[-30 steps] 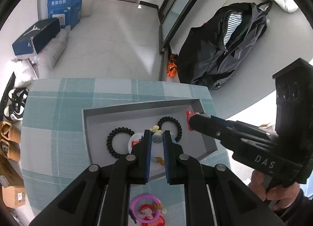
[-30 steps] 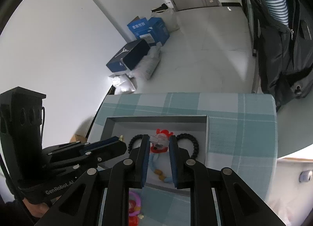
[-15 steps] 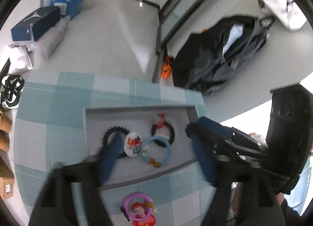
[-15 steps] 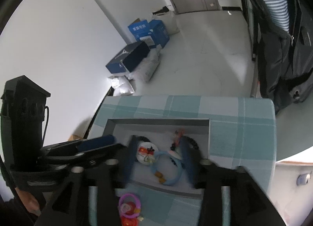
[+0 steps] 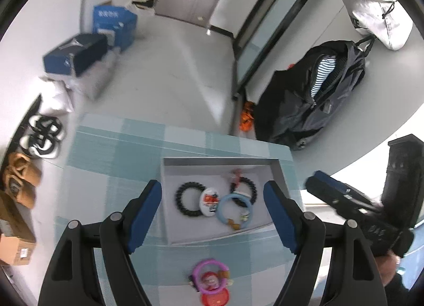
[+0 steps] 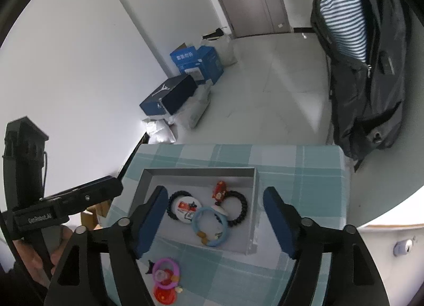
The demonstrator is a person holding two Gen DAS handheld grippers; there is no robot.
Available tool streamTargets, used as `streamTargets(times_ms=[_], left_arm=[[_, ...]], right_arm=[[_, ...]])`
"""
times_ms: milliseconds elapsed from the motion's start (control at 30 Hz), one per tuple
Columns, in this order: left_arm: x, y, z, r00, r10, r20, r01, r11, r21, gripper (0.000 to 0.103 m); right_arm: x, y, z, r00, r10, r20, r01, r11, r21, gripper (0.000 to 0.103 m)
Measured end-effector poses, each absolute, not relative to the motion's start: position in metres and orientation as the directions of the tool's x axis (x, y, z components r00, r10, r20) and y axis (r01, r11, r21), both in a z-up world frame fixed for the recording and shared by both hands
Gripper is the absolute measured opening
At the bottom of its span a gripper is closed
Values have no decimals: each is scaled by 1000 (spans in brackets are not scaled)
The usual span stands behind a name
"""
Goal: Organize jewelry
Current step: 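Withdraw both grippers from the box back toward the remaining jewelry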
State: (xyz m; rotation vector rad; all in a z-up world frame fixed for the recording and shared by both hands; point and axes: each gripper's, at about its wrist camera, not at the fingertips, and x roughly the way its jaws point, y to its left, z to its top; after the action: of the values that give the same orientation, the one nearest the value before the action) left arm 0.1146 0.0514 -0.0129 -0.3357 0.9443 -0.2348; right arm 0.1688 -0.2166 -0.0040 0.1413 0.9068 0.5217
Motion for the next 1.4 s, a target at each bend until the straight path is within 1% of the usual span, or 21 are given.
streamTargets(times_ms=[200, 267, 400, 567, 667, 733, 867, 1000, 1300, 1400], left_arm=[[90, 55, -18, 584, -274, -765, 18, 946, -325, 76], [82, 57, -20, 587, -255, -769, 6, 950, -311, 76], [67, 57, -22, 581, -242, -777, 15, 958, -287, 76], [50, 61, -23, 588, -217, -779, 13, 966, -260, 77], [43, 66, -28, 573, -214, -791, -18, 962, -273, 84], [35, 69, -33, 561, -205, -802, -54, 958, -282, 84], [20, 67, -47, 527, -209, -824, -76, 954, -290, 84], [4, 62, -62, 493, -175, -852, -86, 965, -248, 84], [-16, 59, -86, 415, -135, -900, -70, 981, -180, 84], [-20, 68, -91, 404, -136, -905, -80, 980, -183, 84]], right_arm=[[148, -222, 7, 533, 480, -697, -374, 872, 314, 88], [141, -223, 10, 544, 474, -692, -372, 876, 308, 88], [126, -222, 13, 555, 475, -683, -370, 876, 308, 98], [106, -212, 11, 541, 472, -696, -408, 871, 273, 99], [97, -209, 7, 528, 475, -704, -413, 868, 276, 99], [93, -208, 4, 520, 481, -706, -407, 866, 290, 99], [81, -206, -7, 500, 486, -717, -393, 865, 313, 99], [68, -203, -22, 461, 489, -741, -388, 861, 328, 99], [56, -180, -56, 373, 479, -795, -429, 848, 310, 99], [57, -160, -71, 343, 439, -830, -462, 848, 258, 99]])
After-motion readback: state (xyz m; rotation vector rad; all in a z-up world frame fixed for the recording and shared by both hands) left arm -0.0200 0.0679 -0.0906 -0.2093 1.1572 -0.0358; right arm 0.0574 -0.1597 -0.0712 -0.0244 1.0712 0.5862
